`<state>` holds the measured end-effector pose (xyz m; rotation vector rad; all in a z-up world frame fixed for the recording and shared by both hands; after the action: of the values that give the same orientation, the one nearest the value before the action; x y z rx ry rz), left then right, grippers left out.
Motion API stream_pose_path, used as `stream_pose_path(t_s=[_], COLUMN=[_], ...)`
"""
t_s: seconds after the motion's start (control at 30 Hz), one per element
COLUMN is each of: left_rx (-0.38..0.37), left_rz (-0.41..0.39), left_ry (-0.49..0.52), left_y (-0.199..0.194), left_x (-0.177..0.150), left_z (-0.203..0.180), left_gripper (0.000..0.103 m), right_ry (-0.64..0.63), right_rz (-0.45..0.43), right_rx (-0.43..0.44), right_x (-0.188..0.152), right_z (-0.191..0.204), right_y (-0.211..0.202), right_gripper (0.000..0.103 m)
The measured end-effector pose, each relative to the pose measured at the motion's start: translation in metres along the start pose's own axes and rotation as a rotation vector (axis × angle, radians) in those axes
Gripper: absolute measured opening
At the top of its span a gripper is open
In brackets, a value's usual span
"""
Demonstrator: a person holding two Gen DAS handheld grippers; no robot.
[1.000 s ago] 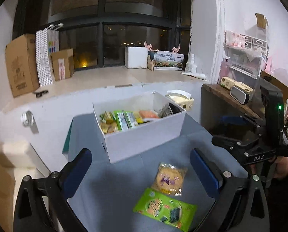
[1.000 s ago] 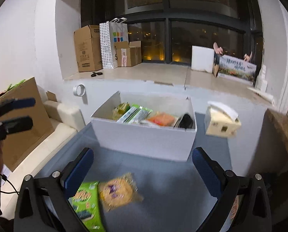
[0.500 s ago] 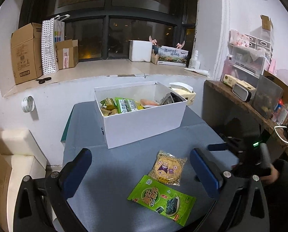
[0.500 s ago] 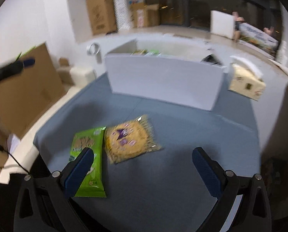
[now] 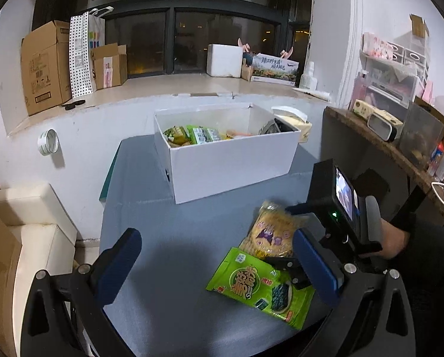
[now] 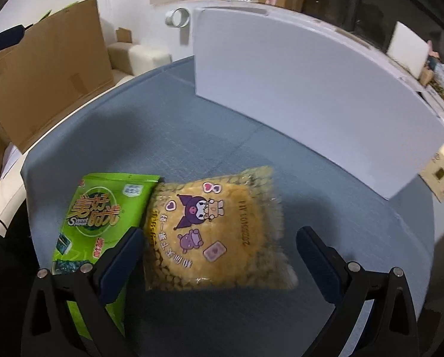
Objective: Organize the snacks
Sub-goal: 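Grasp the cartoon-print cookie bag with the right tool and lift it, then grasp the green seaweed bag with the left tool while the right holds the cookie bag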
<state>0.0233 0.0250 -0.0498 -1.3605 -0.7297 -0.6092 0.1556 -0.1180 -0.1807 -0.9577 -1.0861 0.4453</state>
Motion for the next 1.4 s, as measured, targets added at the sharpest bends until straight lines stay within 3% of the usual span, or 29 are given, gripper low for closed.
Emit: stream_pose_path(t_s=[0.07,0.13,0.17,0.2,0.27,0.33,0.5,0.7,0.83,1.03,1.17,1.23,1.4], left_rx=[-0.003,0.006,0.008,0.009,0.008,0.011,0.0,-0.078,-0.166,-0.405,-0.512,-0.521,-0.637], left_rz=[0.01,0.013,0.015,0.017,0.026,0.042,0.064,0.09,0.147,0.112,0.133,0.143,0.264], left_ry=[0.0,0.006,0.01,0.012,0.017,0.024,0.083,0.221,0.429,0.92,1.178,1.224,1.235], left_y=[0.001,0.003,0.003,0.003,0.006,0.01,0.018,0.028,0.043,0.051,0.068,0.08,0.106], left_x=[-0.003,-0.005,-0.006,-0.007,-0.01,-0.014,-0.02,-0.034,-0.051,-0.062,-0.07,-0.068,-0.061], left_z=[0.0,0.0,0.0,0.001,0.001,0.001,-0.009,-0.034,-0.059,-0.098,-0.116,-0.123,-0.131], left_gripper=[0.103,0.103,0.103,0.103,0.103,0.103,0.103,0.103,0.103,0.103,0.103,0.103,0.103], right_ry=[0.001,0.007,0.007,0.01,0.036,0.07,0.175,0.229,0.257,0.262,0.282,0.282,0.284], right_rz=[0.016,0.0,-0.007,-0.023,-0.041,-0.057,-0.159,-0.264,-0.286,-0.284,-0.285,-0.282,-0.275], right_rx=[0.005,0.043,0.056,0.056,0.042,0.043,0.08,0.042,0.014,0.005,0.01,0.011,0.011], right_x=[0.001,0.0,0.0,0.0,-0.001,-0.003,-0.015,-0.037,-0.055,-0.072,-0.076,-0.078,-0.081], right_z=[0.0,0.0,0.0,-0.001,-0.006,-0.014,-0.038,-0.043,-0.038,-0.032,-0.036,-0.036,-0.036], right_y=[0.006,0.008,0.007,0.004,-0.003,-0.009,-0.041,-0.083,-0.104,-0.116,-0.119,-0.121,-0.12], right_gripper=[0.102,0.091,0.077,0.069,0.025,0.017,0.017,0.017,0.017,0.017,0.017,0.017,0.017])
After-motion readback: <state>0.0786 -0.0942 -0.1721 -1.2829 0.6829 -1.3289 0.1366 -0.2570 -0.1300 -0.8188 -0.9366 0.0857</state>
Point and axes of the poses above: each gripper's, at about its wrist camera, not at the fingertips, and y roughly the way its jaws point, z to its left, x to its top, the point moved 1 cm from there along y, roughly the way its jaws point, and after that the axes turned 13 degrees about x, right-handed, at the moved point
